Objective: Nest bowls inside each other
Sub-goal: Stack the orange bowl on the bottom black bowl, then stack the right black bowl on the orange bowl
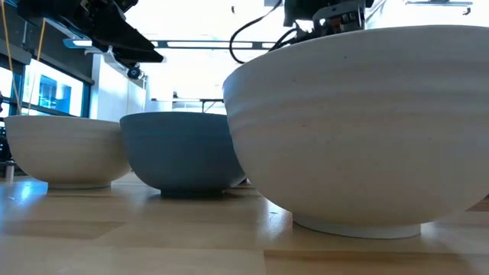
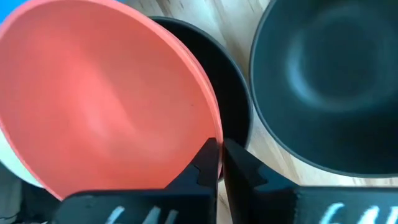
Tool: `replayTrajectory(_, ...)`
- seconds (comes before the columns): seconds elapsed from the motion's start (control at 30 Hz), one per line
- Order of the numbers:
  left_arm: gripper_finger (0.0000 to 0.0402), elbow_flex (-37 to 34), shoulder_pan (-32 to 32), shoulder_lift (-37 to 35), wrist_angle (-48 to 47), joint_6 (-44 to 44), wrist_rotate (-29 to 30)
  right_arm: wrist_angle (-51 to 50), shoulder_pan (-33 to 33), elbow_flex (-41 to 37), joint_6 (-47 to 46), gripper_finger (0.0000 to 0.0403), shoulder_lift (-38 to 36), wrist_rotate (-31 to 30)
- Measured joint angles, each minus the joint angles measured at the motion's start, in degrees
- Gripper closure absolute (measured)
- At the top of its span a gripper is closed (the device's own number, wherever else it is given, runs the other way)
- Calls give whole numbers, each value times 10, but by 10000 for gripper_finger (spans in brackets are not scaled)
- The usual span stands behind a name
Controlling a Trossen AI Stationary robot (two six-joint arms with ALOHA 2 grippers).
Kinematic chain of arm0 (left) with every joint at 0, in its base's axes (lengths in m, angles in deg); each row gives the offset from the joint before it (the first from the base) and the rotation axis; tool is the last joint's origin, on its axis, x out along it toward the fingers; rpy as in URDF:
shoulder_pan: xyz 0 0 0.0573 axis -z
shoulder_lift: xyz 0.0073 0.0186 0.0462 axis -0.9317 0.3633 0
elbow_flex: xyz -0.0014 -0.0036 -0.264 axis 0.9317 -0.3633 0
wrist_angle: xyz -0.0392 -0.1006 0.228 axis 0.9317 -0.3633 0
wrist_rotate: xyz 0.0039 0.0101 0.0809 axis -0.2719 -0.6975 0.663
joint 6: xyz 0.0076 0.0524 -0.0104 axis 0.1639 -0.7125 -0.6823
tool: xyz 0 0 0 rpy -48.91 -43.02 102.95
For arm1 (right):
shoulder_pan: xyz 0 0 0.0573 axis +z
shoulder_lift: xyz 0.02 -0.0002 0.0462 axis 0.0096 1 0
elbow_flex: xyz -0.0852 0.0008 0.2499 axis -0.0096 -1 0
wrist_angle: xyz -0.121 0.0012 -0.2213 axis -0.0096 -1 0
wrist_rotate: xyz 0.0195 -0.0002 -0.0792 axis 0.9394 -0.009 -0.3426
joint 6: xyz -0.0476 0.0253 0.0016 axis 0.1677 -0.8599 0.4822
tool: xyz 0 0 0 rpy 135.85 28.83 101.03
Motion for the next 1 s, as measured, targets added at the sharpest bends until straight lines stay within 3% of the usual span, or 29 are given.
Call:
replayTrajectory(0.53, 213, 0, 0, 0, -27, 8, -2, -7, 0, -1, 5, 398, 54, -10)
replayTrajectory(0.87, 213, 0, 0, 0, -28, 8, -2, -16, 0, 16, 20, 299, 54, -3)
replayTrajectory(1.0, 213, 0, 0, 0, -27, 8, -2, -52, 0, 55, 45, 279, 54, -14)
